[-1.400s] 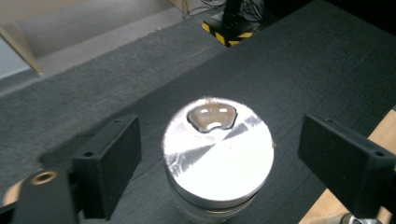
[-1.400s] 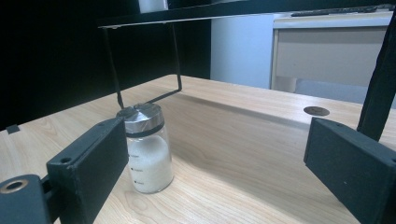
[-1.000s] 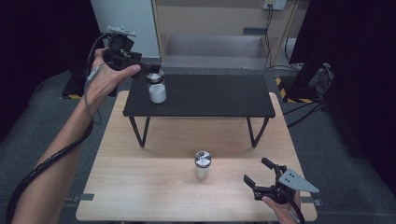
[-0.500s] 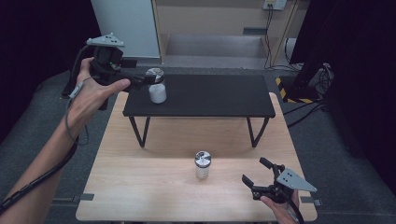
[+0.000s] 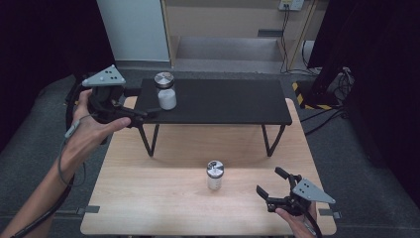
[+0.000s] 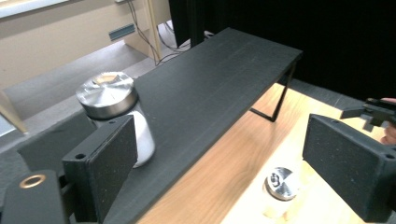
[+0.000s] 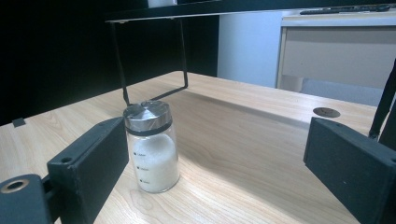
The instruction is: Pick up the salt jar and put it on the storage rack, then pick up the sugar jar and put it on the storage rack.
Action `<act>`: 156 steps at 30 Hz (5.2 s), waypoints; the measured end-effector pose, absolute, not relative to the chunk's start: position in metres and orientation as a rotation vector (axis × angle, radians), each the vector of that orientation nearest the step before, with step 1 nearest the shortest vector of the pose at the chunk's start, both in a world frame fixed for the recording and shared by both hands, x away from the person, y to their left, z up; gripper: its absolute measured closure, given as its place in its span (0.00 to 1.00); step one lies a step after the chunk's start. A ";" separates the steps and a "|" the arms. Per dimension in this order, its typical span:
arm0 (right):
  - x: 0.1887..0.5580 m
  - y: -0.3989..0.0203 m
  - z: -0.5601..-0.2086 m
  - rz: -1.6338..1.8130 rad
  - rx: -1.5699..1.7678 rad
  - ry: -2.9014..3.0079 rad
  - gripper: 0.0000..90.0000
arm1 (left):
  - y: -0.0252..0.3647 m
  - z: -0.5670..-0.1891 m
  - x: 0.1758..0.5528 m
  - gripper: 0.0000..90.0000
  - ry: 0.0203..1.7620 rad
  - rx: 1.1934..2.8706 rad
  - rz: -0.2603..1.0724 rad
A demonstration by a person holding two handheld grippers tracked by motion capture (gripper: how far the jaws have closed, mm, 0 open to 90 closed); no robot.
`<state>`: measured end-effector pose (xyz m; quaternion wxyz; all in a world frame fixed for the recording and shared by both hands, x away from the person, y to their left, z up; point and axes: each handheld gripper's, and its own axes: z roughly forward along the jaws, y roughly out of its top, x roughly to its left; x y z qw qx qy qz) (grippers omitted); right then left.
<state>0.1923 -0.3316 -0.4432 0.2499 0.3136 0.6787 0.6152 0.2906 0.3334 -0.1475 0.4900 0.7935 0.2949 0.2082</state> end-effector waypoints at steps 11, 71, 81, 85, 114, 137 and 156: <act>0.192 -0.331 -0.443 1.674 0.851 1.850 0.07 | 0.340 -0.197 0.280 0.10 0.730 1.913 0.496; 0.194 -0.331 -0.443 1.674 0.839 1.864 0.08 | 0.334 -0.384 0.256 0.10 0.794 1.741 0.528; 0.194 -0.330 -0.443 1.681 0.855 1.851 0.08 | 0.332 -0.390 0.255 0.10 0.785 1.752 0.516; 0.193 -0.330 -0.443 1.680 0.848 1.849 0.08 | 0.333 -0.390 0.254 0.10 0.787 1.750 0.519; 0.193 -0.330 -0.444 1.680 0.869 1.839 0.08 | 0.339 -0.392 0.253 0.09 0.796 1.751 0.515; 0.194 -0.332 -0.443 1.673 0.841 1.862 0.07 | 0.340 -0.392 0.254 0.09 0.797 1.756 0.510; 0.200 -0.332 -0.405 1.645 0.749 1.970 0.04 | 0.353 -0.394 0.253 0.09 0.839 1.709 0.505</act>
